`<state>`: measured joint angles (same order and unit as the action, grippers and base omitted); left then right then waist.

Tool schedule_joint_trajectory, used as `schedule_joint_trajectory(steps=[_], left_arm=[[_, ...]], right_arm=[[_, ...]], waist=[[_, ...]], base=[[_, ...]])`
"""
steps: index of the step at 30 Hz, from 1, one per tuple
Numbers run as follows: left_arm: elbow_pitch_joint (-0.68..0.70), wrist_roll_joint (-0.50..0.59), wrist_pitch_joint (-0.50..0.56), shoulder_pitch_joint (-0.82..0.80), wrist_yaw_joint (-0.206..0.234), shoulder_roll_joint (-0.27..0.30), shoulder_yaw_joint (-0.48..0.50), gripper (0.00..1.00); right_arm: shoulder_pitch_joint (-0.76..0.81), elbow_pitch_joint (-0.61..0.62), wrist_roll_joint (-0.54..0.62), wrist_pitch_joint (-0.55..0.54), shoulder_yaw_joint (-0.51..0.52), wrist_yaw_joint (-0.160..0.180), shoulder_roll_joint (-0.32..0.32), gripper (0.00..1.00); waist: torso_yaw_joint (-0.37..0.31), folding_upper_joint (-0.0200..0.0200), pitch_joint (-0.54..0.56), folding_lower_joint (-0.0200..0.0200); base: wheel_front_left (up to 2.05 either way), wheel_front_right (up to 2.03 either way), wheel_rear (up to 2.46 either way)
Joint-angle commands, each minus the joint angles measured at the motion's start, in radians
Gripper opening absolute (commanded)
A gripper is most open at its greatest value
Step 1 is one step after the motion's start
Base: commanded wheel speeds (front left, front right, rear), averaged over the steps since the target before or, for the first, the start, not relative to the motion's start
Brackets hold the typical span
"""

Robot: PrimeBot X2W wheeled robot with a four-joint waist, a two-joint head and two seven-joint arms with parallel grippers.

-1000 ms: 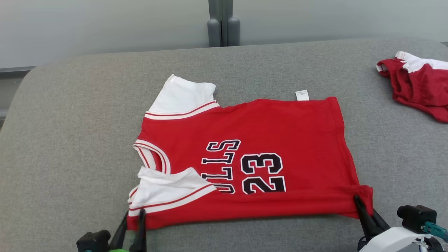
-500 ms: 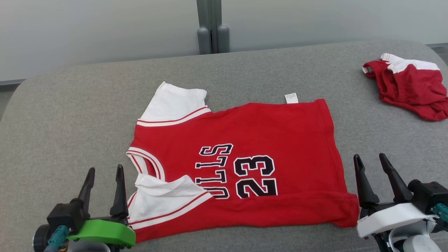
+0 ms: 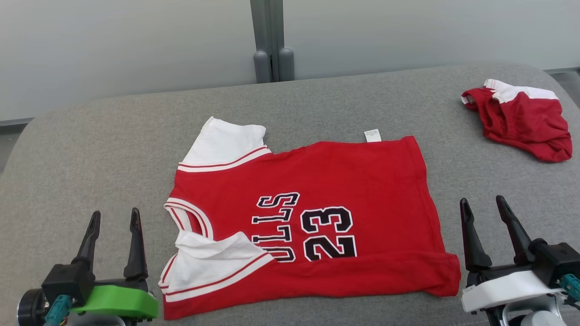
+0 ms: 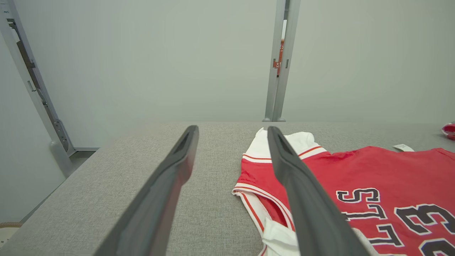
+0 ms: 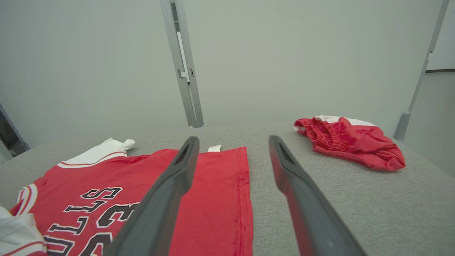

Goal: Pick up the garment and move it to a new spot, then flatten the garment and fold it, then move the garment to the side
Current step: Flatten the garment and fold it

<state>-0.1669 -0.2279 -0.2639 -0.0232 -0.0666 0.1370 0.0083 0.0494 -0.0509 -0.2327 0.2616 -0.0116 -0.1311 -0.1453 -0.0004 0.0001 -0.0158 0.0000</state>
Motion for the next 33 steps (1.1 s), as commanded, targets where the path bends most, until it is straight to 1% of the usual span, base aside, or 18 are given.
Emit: schedule_joint_trajectory(steps=[1,9,30,32,33], left_arm=[[-0.003,0.011,0.001,0.018,-0.008,0.002,0.005,1.0],[-0.02,0.022,0.001,0.044,-0.027,-0.011,0.018,1.0],[-0.046,0.041,0.001,0.043,-0.042,-0.038,0.051,1.0],[-0.051,0.043,0.001,0.021,-0.045,-0.036,0.051,1.0],[-0.053,0.049,0.001,0.002,-0.048,-0.026,0.045,1.0]], right_arm=[[0.015,0.012,0.009,0.003,0.008,0.001,0.005,1.0],[0.051,0.029,0.037,0.004,0.02,0.001,0.022,1.0],[0.039,0.001,0.055,0.003,0.01,0.001,0.027,1.0],[0.026,0.002,0.055,0.003,0.008,0.001,0.025,1.0],[0.011,0.007,0.053,0.003,0.005,0.001,0.022,1.0]], waist=[[0.002,-0.0001,0.002,0.0],[0.005,-0.0001,0.006,0.0],[0.009,-0.0001,-0.009,0.0],[0.009,-0.0001,-0.018,0.0],[0.01,-0.0001,-0.025,0.0]], base=[[0.0,0.0,0.0],[0.0,0.0,0.0],[0.0,0.0,0.0],[0.0,0.0,0.0],[0.0,0.0,0.0]])
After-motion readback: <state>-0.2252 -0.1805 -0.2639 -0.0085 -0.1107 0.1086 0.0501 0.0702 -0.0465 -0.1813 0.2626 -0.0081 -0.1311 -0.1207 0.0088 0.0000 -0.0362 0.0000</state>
